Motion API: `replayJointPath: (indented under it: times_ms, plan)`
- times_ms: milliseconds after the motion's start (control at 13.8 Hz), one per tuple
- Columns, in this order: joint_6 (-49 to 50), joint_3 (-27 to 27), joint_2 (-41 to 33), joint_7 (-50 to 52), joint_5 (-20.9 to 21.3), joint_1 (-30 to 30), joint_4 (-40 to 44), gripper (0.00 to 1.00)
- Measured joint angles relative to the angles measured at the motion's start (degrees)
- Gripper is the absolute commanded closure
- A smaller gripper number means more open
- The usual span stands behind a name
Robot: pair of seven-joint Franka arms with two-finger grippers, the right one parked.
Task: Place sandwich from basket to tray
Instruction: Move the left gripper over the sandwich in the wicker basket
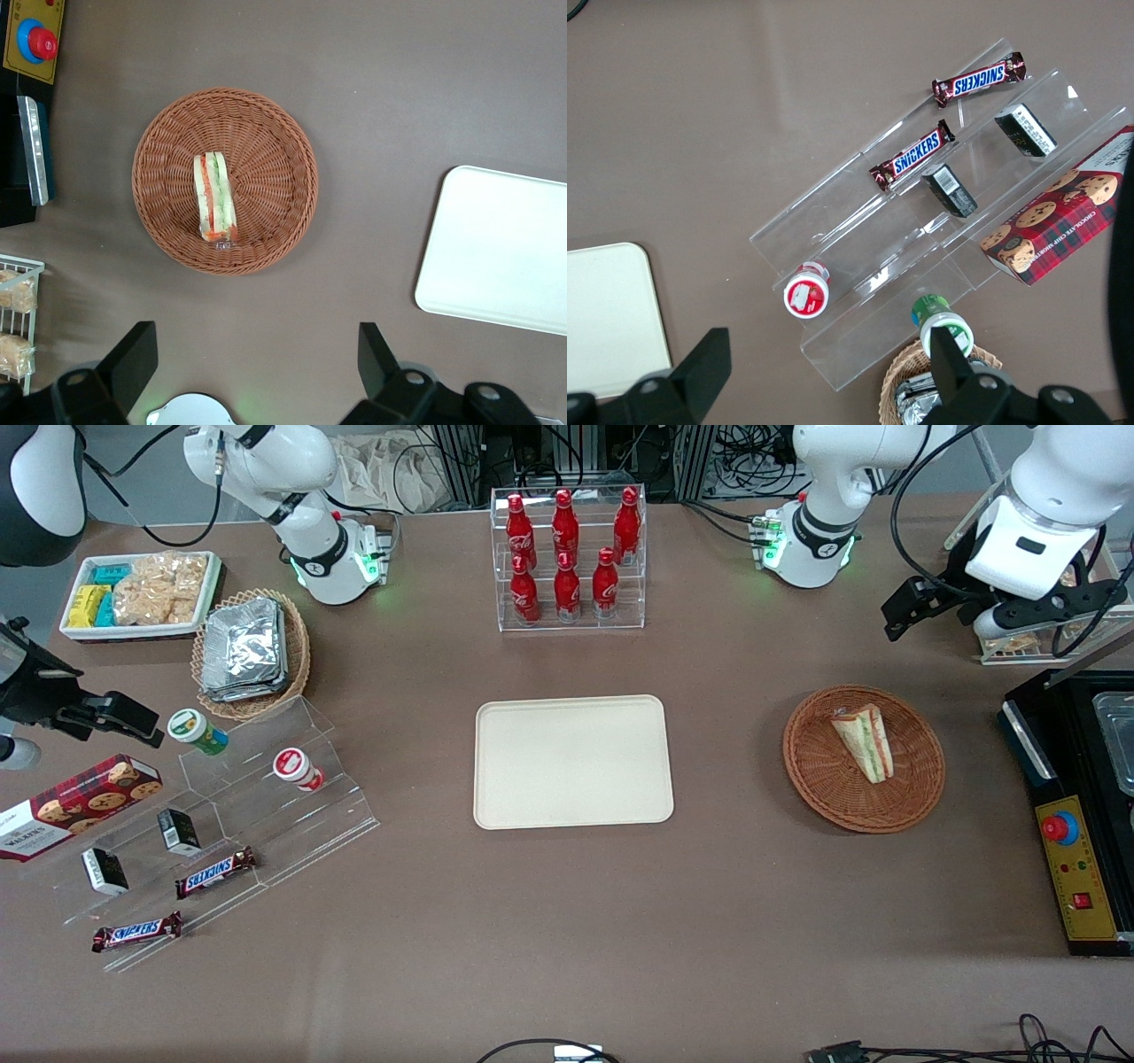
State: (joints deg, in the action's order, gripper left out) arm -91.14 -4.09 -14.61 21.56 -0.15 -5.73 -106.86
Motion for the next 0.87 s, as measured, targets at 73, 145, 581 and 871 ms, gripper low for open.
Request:
replayJointPath:
  times_ms: [73,145,581,871]
  plan:
    - [0.0,0.0,0.0,0.27,0.0,0.0,0.04,0.0]
    - [0.06,0.0,0.01,0.85,0.0,0.0,0.06,0.0]
    - [0.72,0.01,0.63,2.17,0.2,-0.01,-1.01,0.0]
    - [-9.97,0.61,1.4,2.51,0.84,0.13,-11.62,0.0]
